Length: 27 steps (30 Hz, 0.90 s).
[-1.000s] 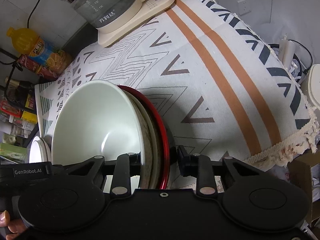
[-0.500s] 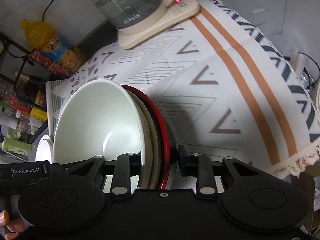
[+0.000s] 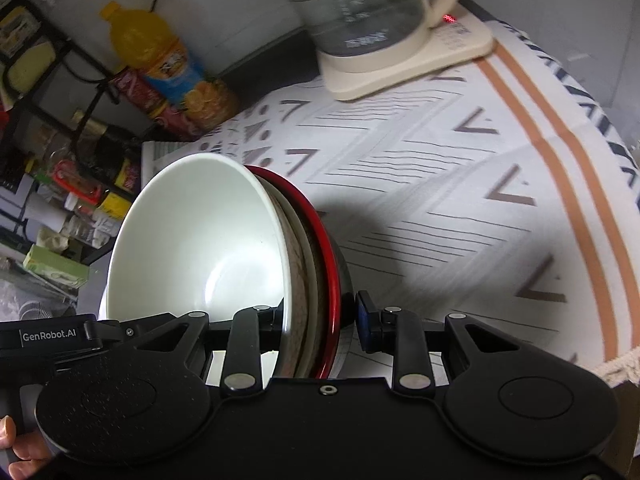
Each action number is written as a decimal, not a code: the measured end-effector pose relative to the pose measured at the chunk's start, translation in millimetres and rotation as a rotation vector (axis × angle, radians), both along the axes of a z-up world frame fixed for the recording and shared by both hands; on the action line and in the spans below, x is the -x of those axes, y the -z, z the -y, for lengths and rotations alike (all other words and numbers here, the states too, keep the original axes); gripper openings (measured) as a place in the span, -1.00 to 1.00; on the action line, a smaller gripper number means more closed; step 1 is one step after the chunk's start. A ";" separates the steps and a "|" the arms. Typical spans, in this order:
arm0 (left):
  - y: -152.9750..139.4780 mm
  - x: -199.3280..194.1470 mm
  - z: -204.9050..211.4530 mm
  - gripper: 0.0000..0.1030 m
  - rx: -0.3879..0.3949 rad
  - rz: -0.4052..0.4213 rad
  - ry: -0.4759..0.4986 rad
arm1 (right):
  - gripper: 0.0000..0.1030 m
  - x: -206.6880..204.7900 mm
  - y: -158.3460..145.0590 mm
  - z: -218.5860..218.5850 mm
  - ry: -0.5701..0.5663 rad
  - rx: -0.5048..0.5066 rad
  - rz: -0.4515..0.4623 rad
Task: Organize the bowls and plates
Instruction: 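Lift and carry the nested bowls over the plate stack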
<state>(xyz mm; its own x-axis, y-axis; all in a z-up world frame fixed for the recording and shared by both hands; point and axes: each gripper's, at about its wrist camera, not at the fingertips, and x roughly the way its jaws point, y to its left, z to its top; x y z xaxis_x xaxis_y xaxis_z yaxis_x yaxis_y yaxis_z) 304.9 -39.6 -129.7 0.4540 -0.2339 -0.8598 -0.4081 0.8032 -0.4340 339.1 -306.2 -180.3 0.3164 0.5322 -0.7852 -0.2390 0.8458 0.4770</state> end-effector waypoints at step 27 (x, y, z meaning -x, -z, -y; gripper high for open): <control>-26.3 82.1 -113.8 -0.46 0.001 0.070 -0.266 | -0.44 10.7 -41.7 -136.2 -0.252 -0.015 0.093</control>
